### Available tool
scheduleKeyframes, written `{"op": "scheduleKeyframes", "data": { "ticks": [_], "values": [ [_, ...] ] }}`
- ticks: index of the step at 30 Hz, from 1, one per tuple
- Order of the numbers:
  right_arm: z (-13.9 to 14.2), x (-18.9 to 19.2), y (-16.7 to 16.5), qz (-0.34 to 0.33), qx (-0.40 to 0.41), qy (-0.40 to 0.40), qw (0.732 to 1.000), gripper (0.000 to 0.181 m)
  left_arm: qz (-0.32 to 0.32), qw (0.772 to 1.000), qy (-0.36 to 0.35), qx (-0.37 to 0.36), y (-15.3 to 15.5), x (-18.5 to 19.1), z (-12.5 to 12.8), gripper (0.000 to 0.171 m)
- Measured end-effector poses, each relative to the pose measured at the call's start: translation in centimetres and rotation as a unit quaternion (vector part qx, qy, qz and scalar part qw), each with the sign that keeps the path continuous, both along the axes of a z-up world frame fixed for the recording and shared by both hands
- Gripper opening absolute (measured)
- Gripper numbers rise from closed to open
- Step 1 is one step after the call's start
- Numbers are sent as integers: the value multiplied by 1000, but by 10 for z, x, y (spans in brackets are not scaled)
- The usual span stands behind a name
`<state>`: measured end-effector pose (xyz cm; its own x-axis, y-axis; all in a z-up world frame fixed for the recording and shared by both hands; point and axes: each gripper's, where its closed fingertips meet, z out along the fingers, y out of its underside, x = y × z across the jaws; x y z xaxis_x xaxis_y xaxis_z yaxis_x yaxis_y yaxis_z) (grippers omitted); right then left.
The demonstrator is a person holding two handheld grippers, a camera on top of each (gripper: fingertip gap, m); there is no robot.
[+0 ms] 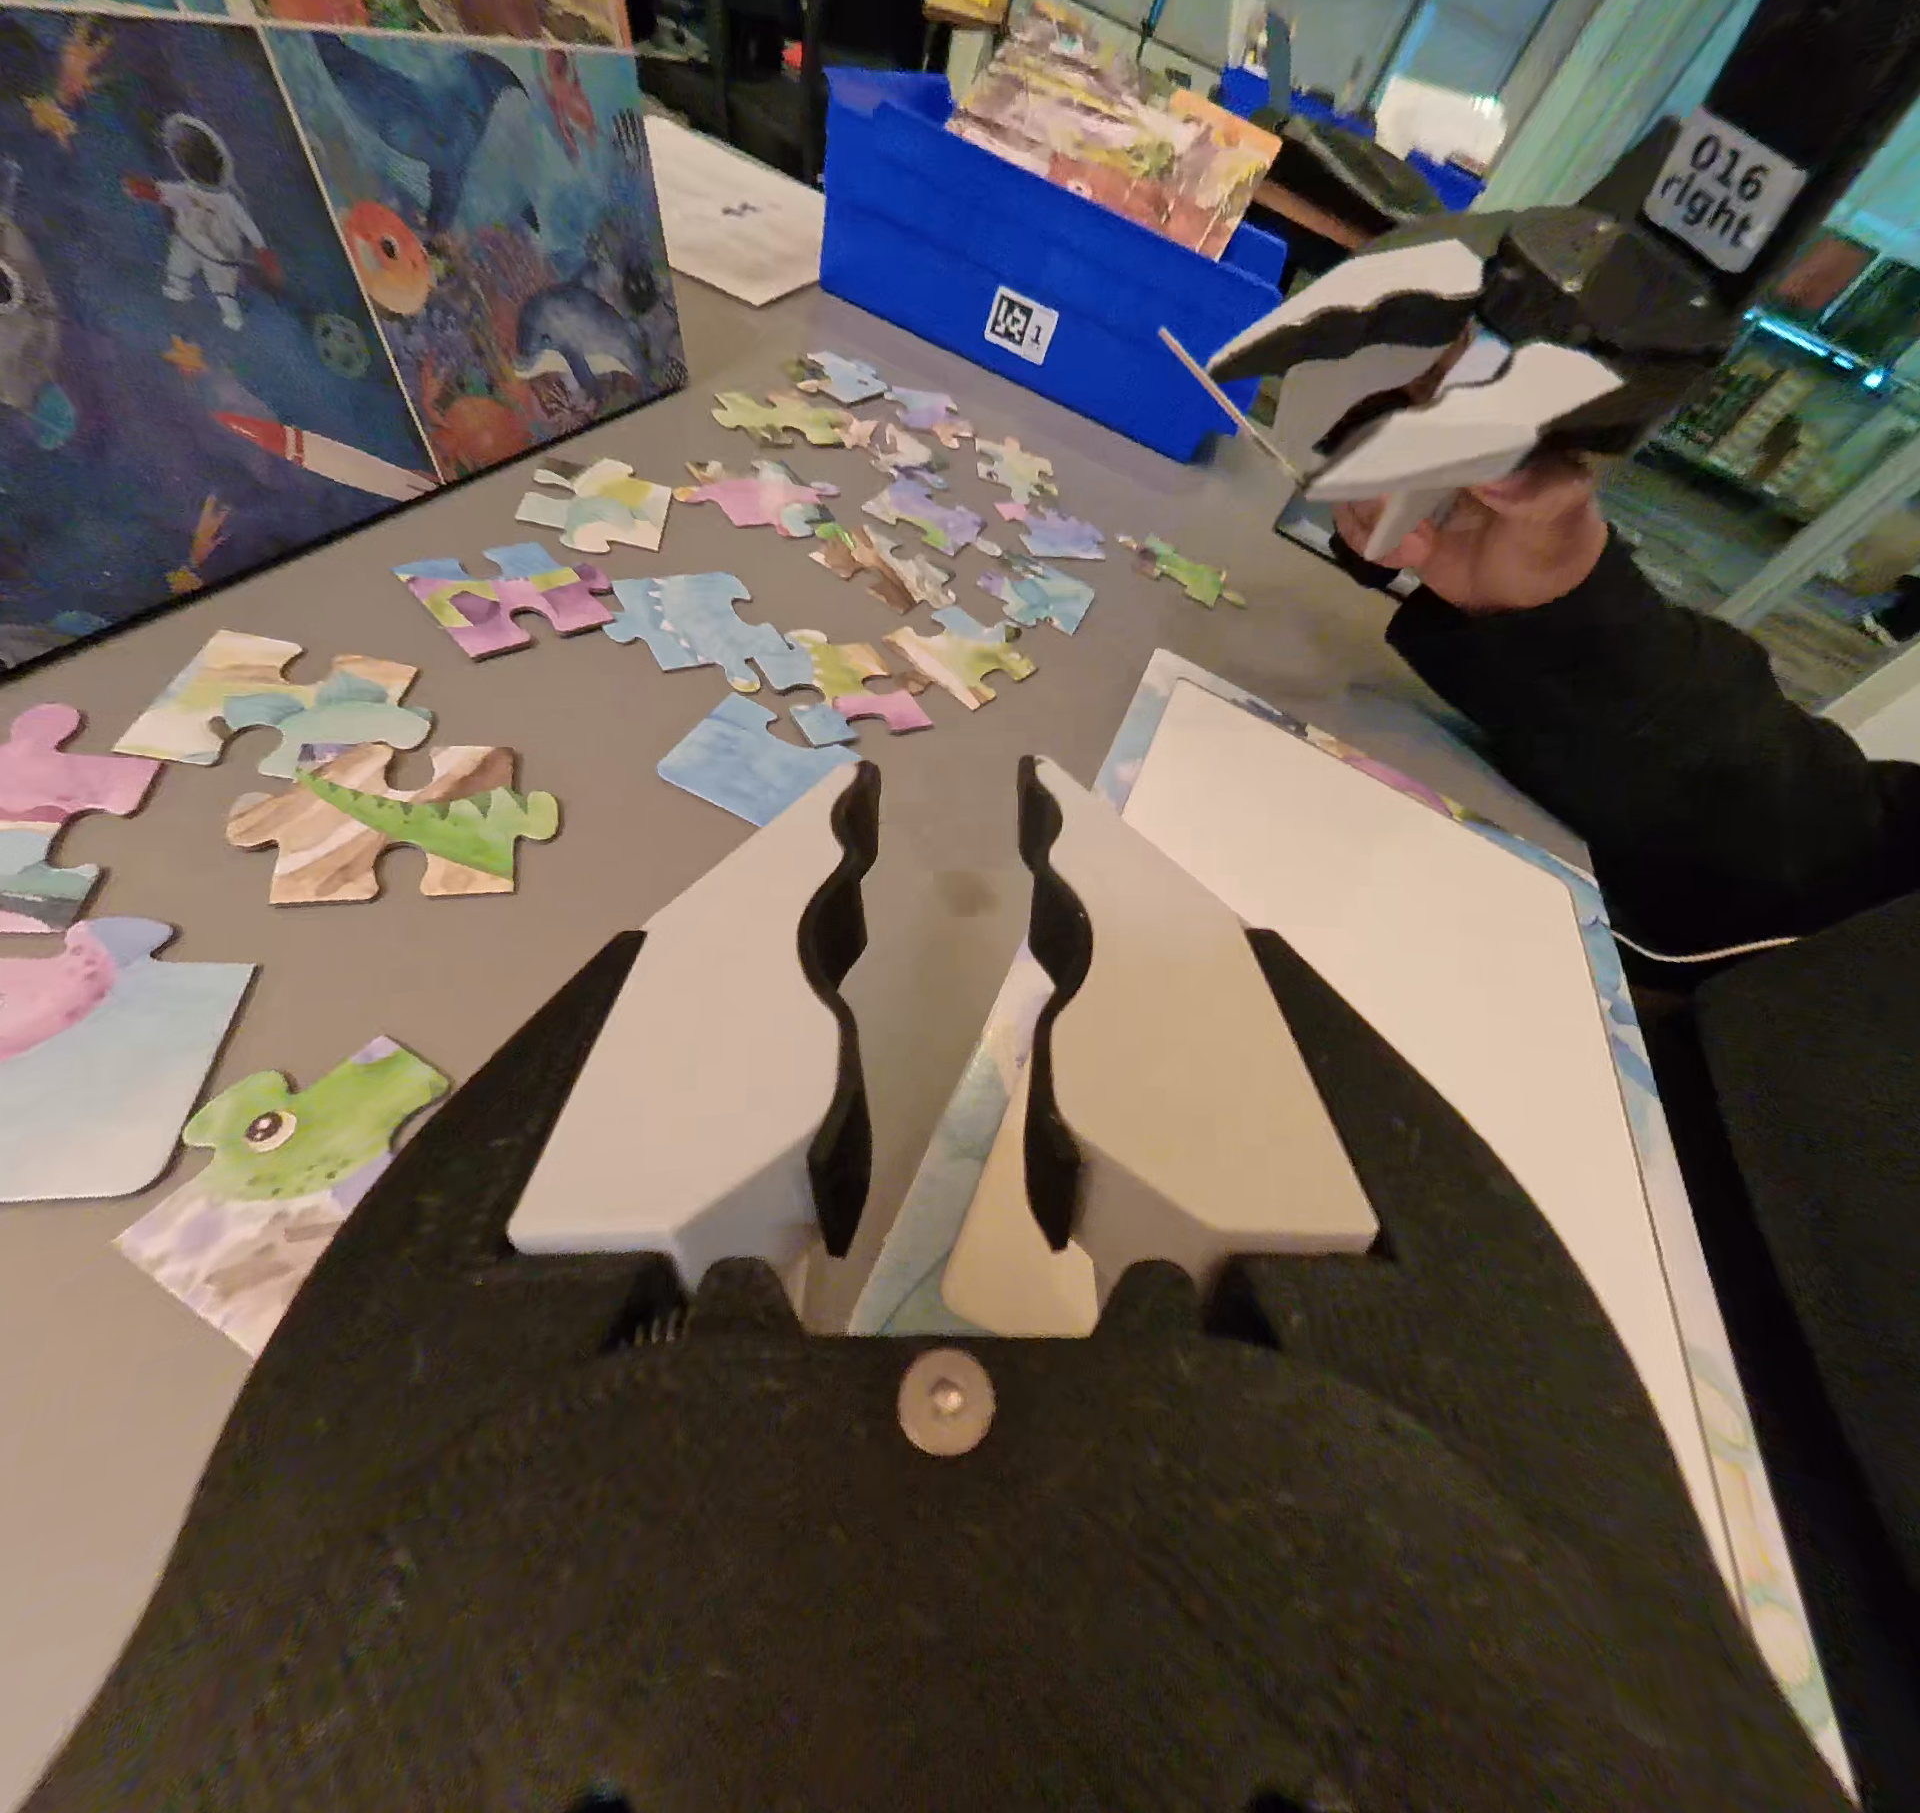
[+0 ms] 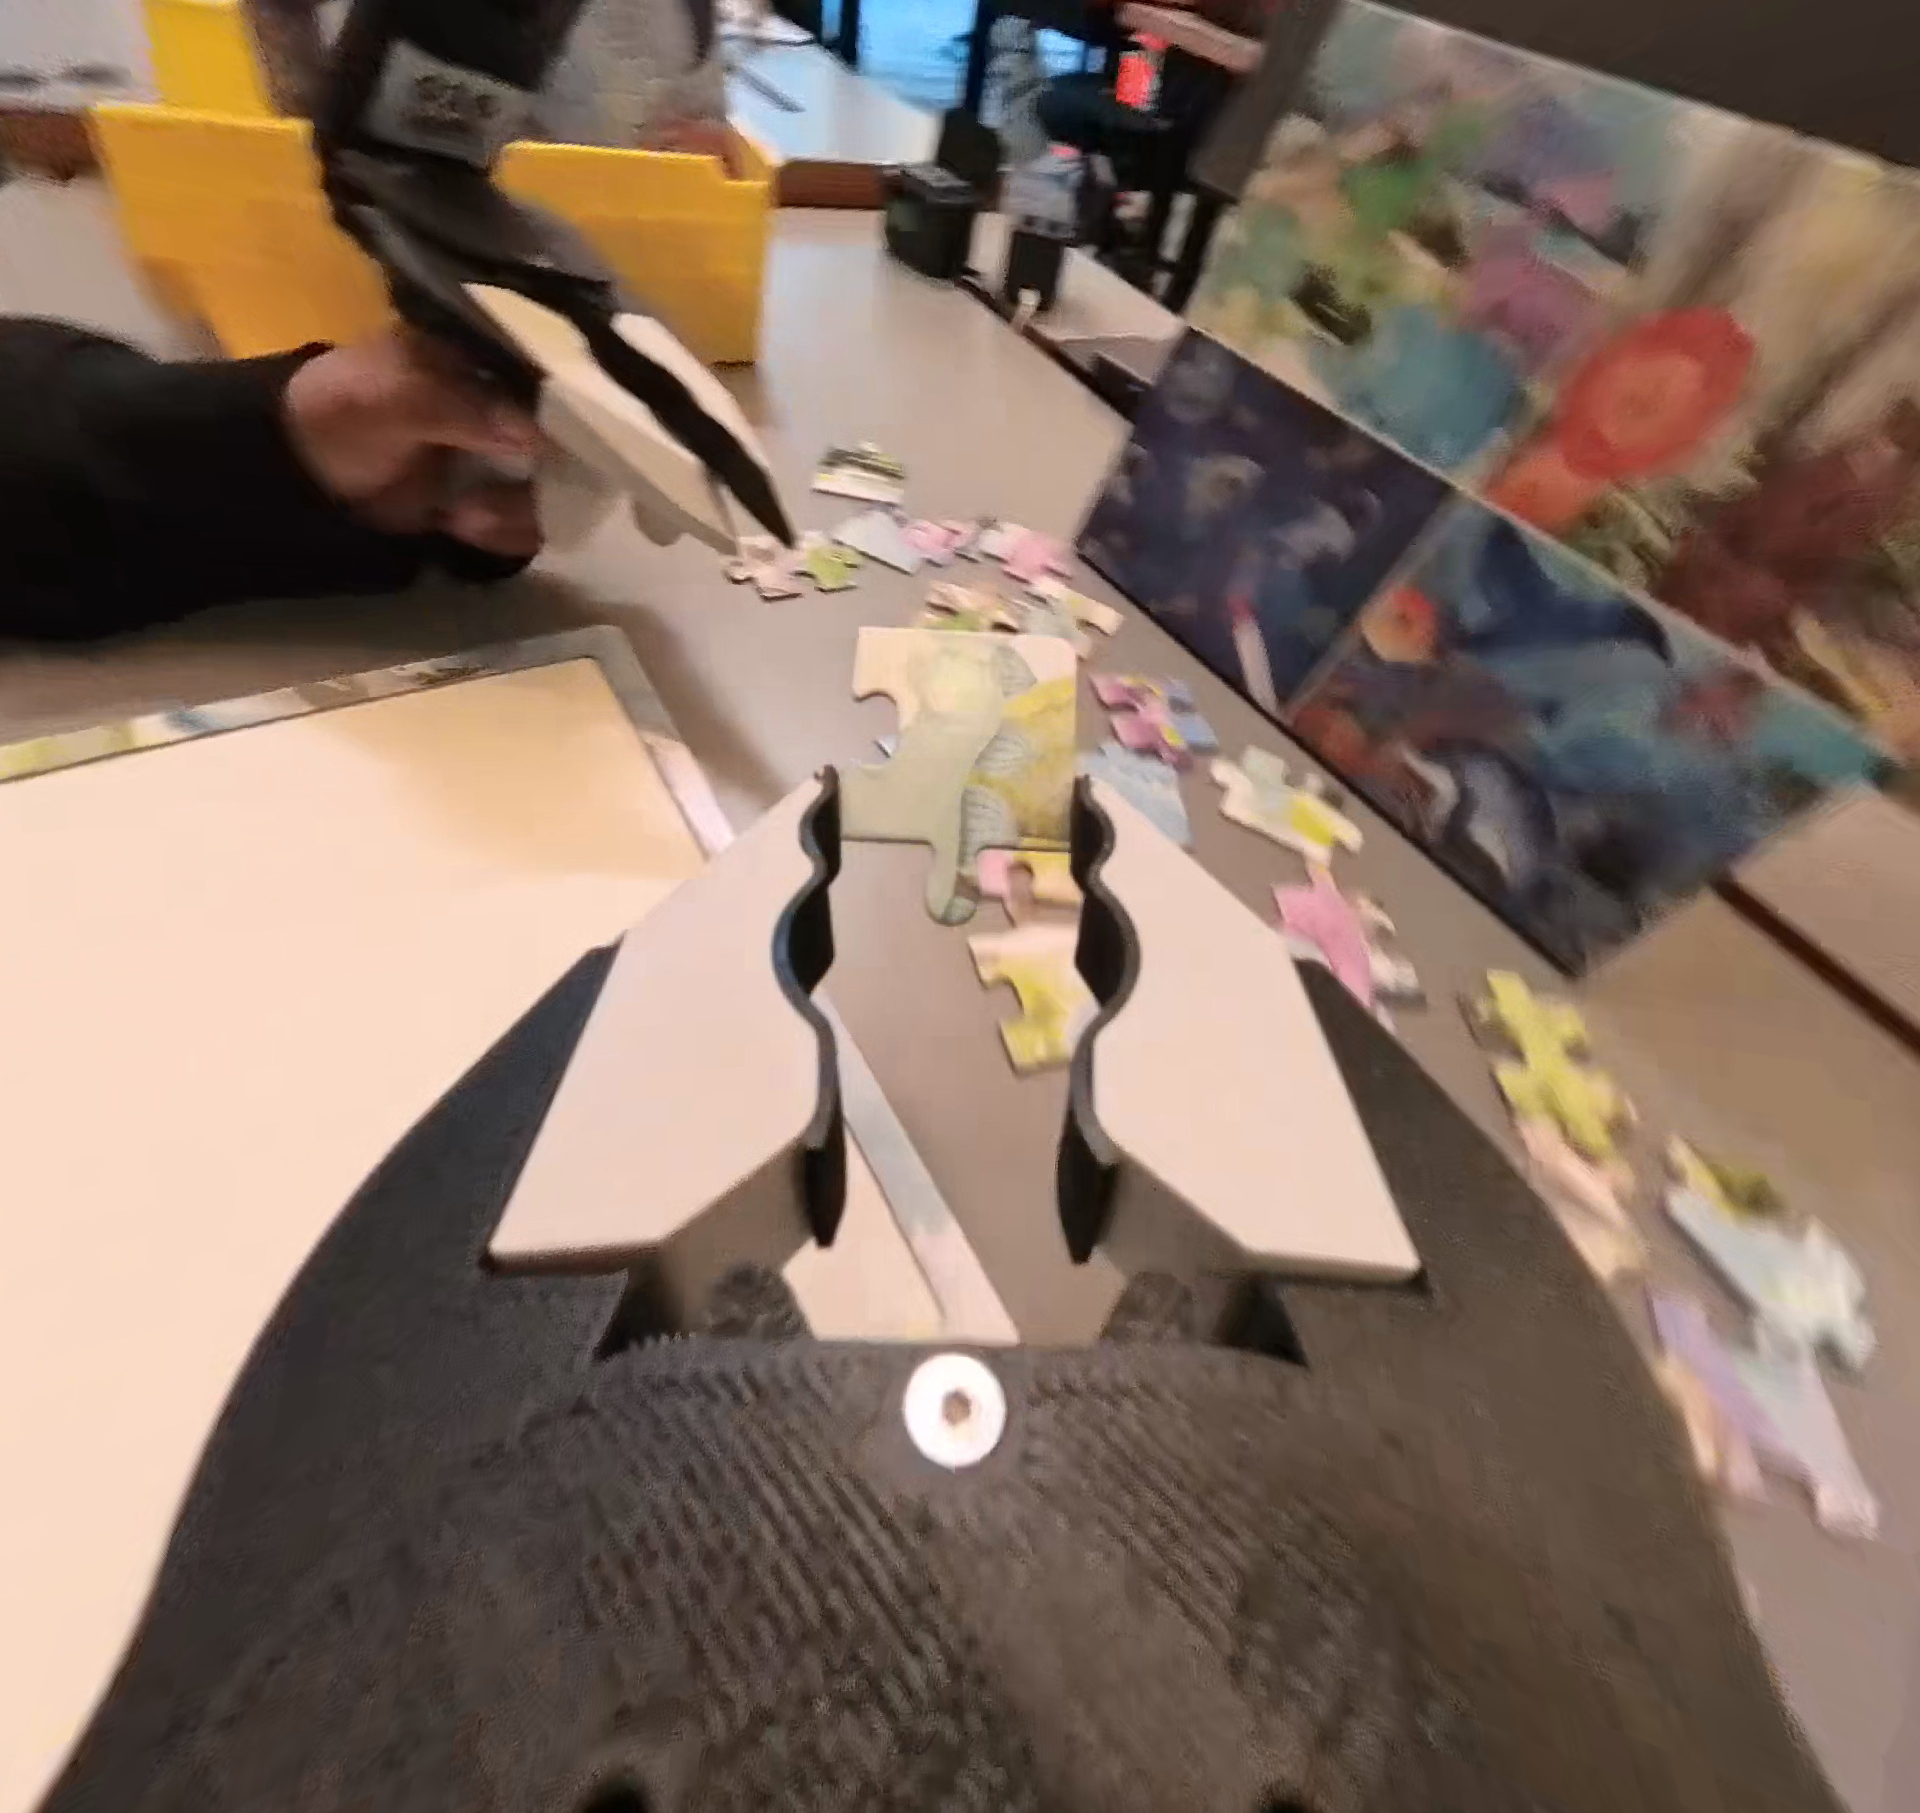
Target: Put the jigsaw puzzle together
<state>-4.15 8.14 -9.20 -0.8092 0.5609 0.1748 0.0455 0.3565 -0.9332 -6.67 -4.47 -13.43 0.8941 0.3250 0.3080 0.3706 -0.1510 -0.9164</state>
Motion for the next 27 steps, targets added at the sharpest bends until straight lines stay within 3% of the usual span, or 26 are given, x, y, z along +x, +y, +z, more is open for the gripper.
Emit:
{"op": "scheduleKeyframes", "data": {
  "ticks": [4,9,13,27],
  "values": [
    [16,-9,-51,75,53,31,995,43,21,999,28,-18,-8,-3,4,25],
    [9,-18,-90,142,31,35,989,43,58,994,76,-53,-23,-10,11,25],
    [-8,-7,-100,158,28,27,987,43,93,984,100,-111,-37,-23,-1,25],
    [-41,13,-115,186,81,5,979,43,76,981,92,-150,-28,-18,-16,23]
  ]
}}
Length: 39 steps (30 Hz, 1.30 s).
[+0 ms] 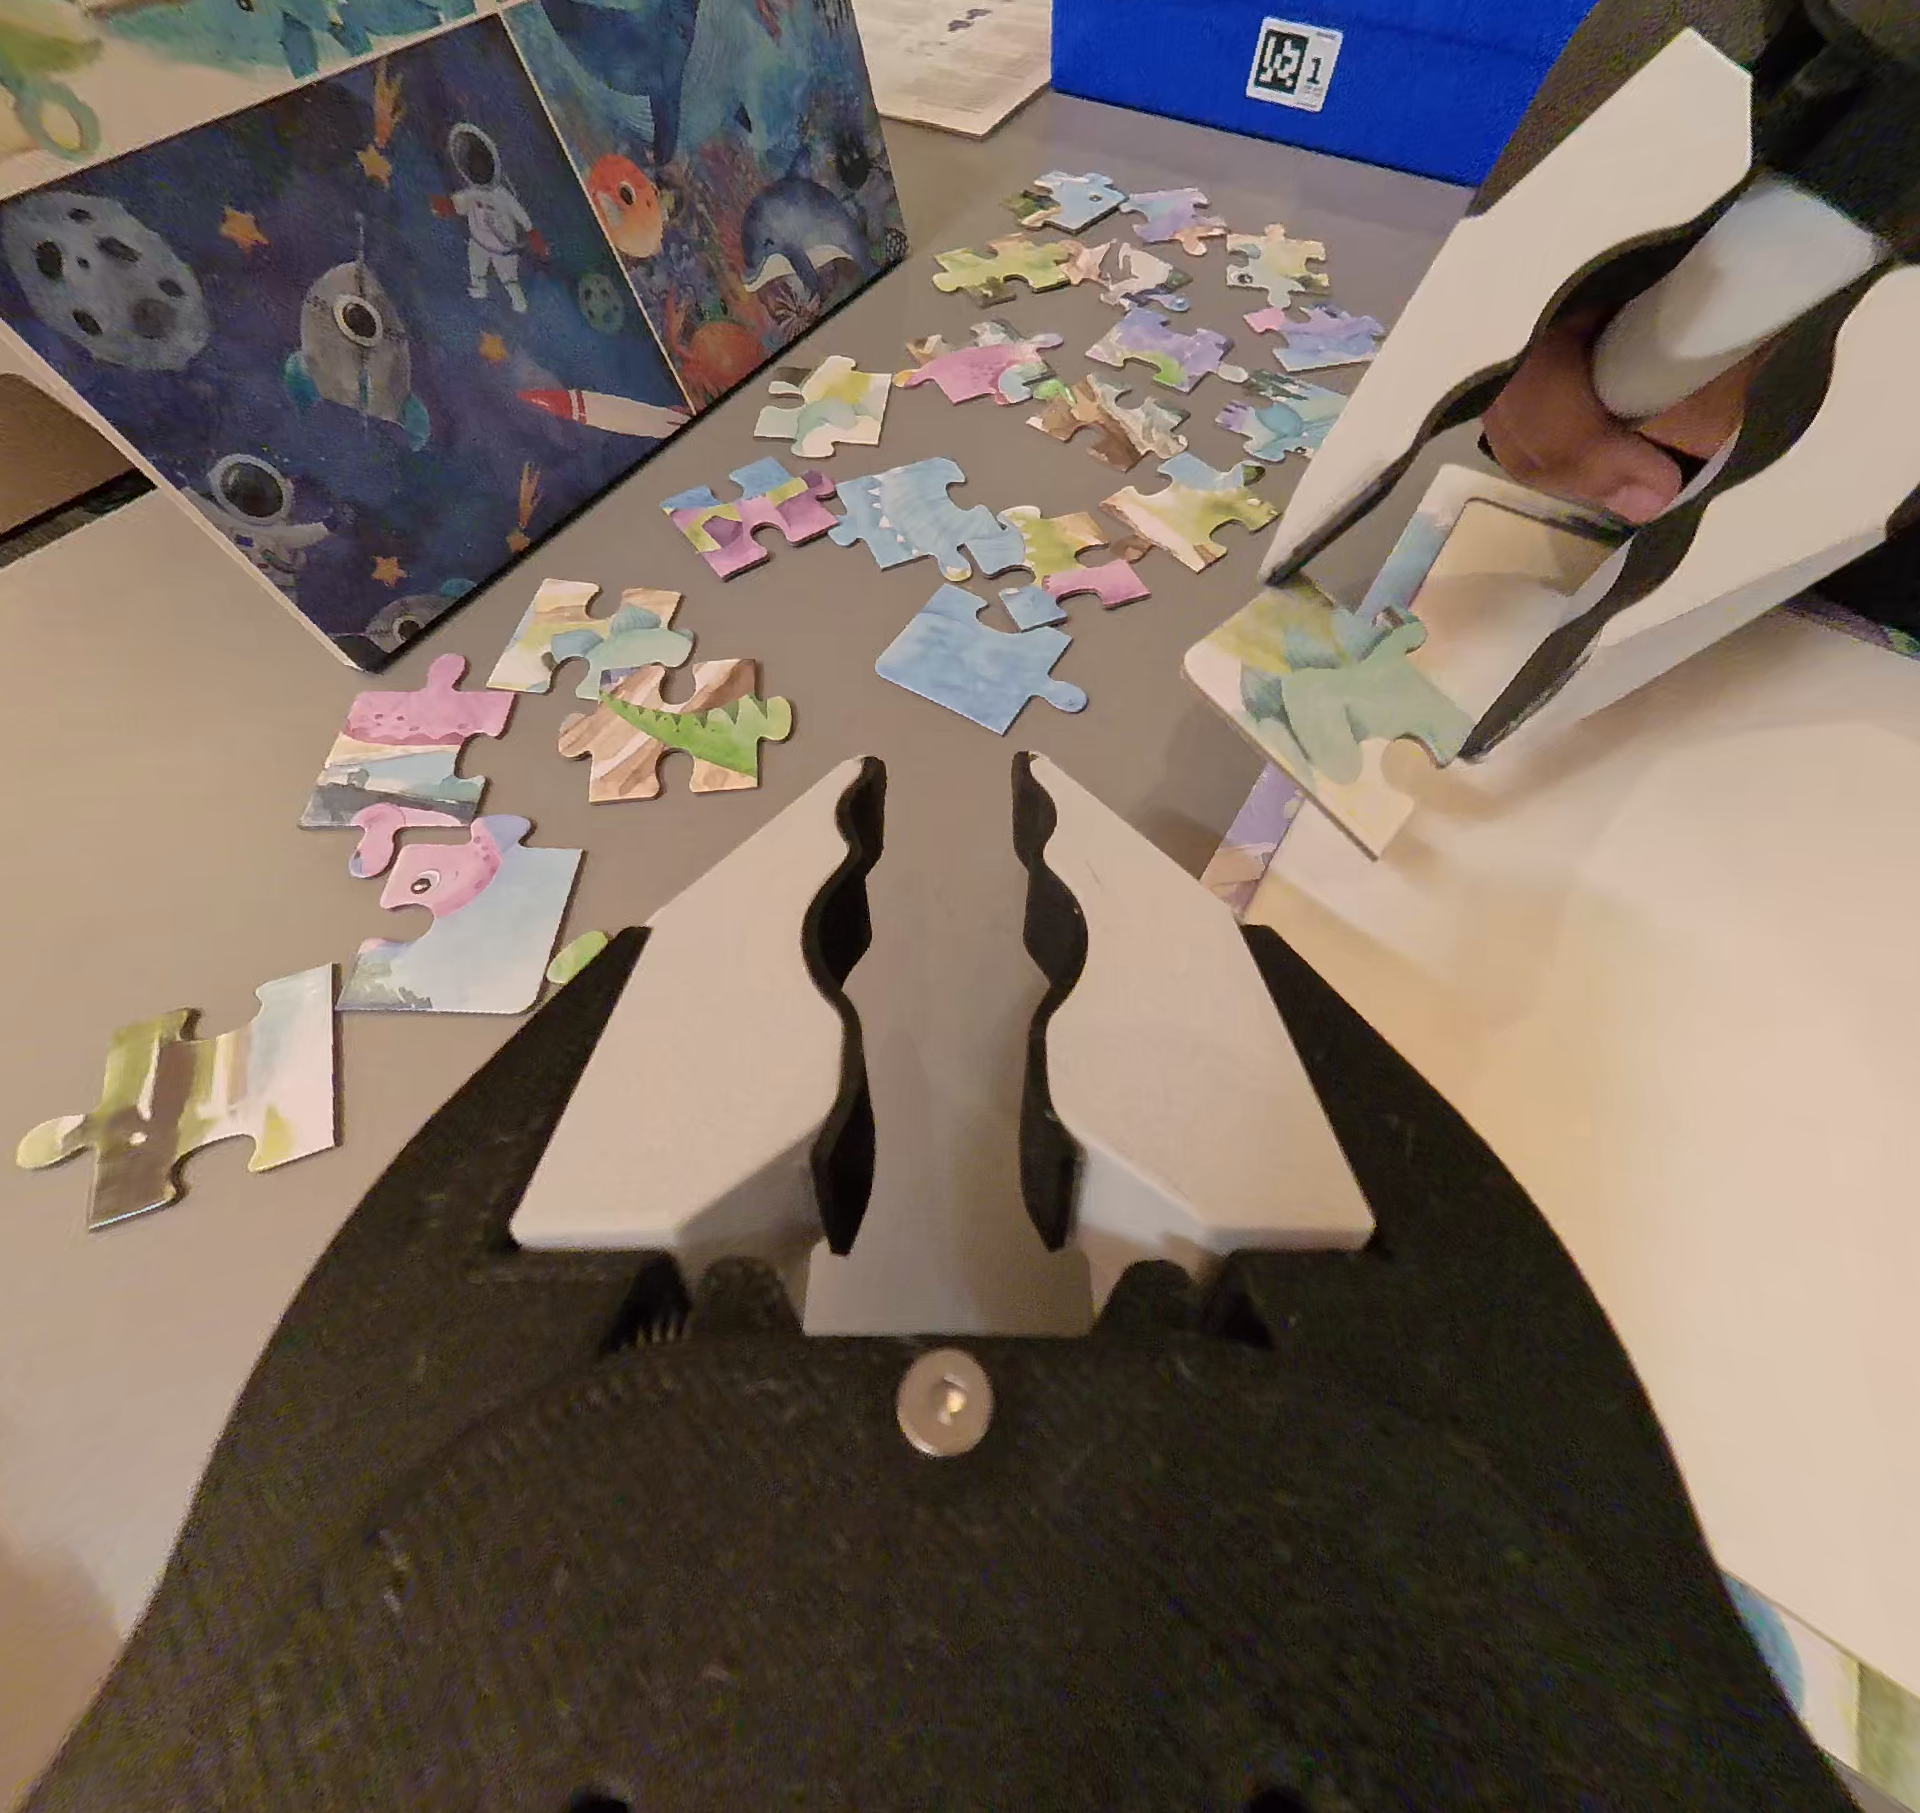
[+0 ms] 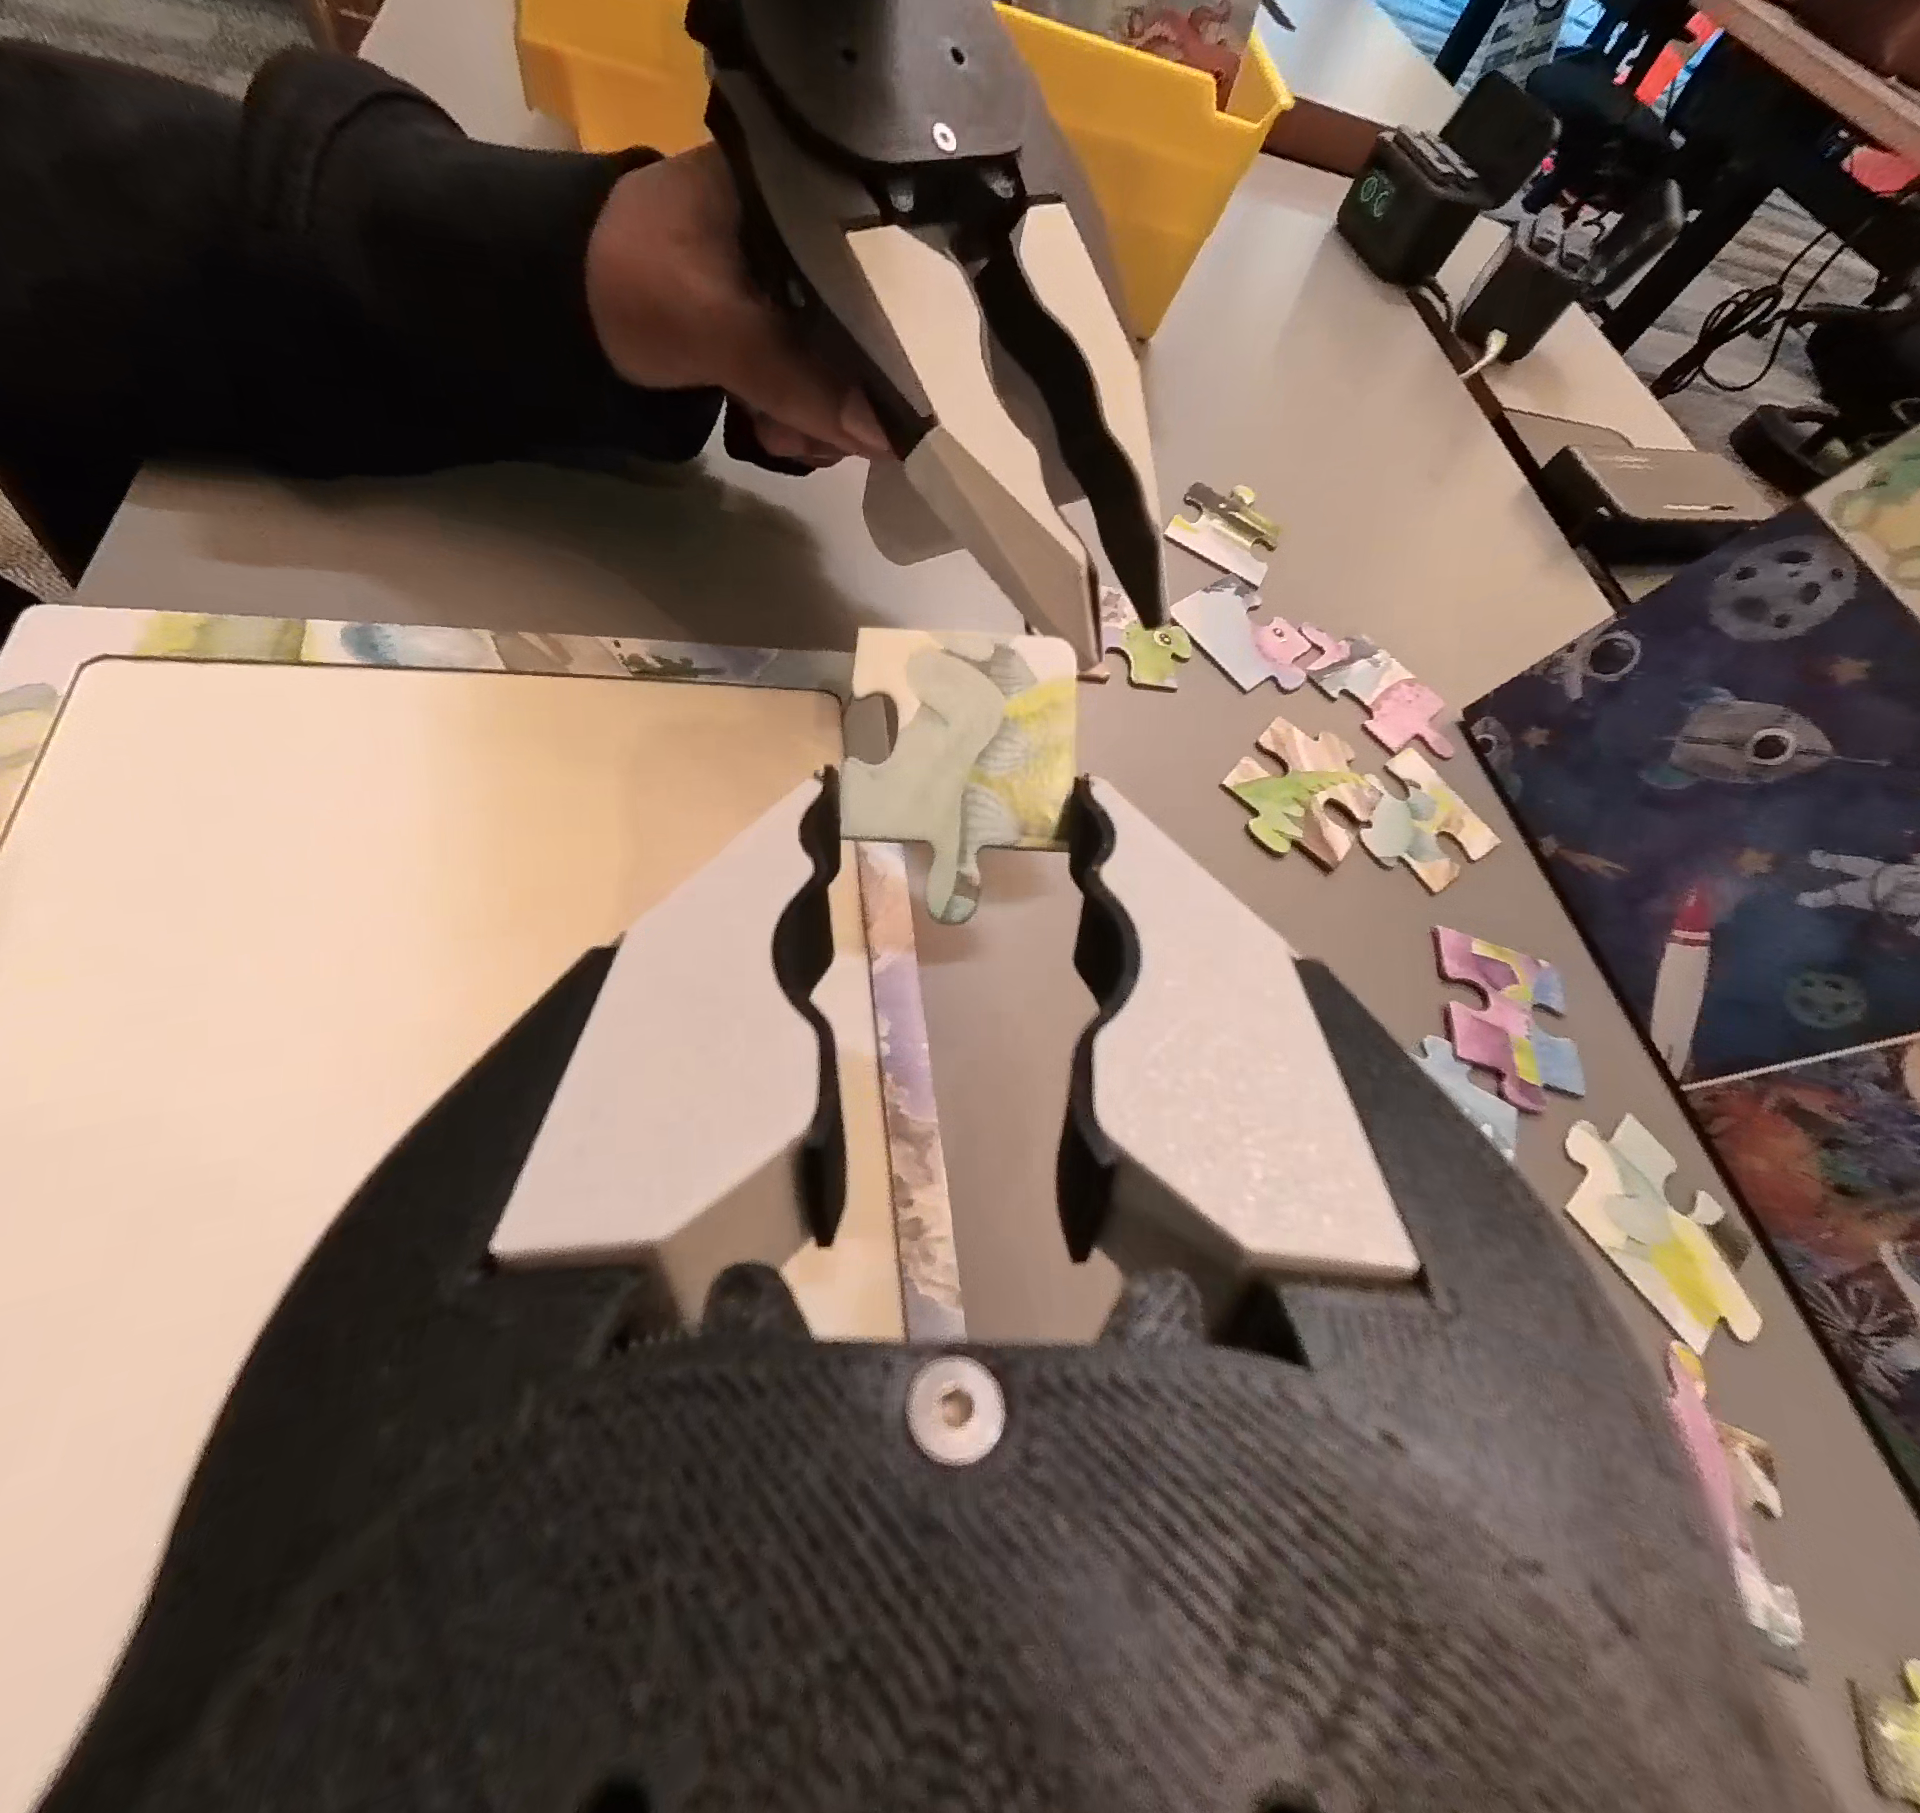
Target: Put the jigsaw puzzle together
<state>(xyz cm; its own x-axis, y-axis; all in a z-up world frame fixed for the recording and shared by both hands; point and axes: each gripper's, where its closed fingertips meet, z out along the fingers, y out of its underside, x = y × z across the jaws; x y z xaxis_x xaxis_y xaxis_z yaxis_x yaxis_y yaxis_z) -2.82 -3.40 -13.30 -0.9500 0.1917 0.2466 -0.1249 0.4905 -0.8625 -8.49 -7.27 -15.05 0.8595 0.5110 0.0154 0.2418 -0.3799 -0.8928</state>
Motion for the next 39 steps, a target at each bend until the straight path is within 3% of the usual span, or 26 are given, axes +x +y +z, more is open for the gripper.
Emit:
{"op": "scheduleKeyframes", "data": {
  "ticks": [19,39],
  "values": [
    [-32,-5,-1,-14,41,-32,999,43,-9,1000,1,6,4,5,2,22],
    [-36,-1,-4,-4,49,-21,999,43,-17,1000,-5,4,7,7,0,22]
  ]
}}
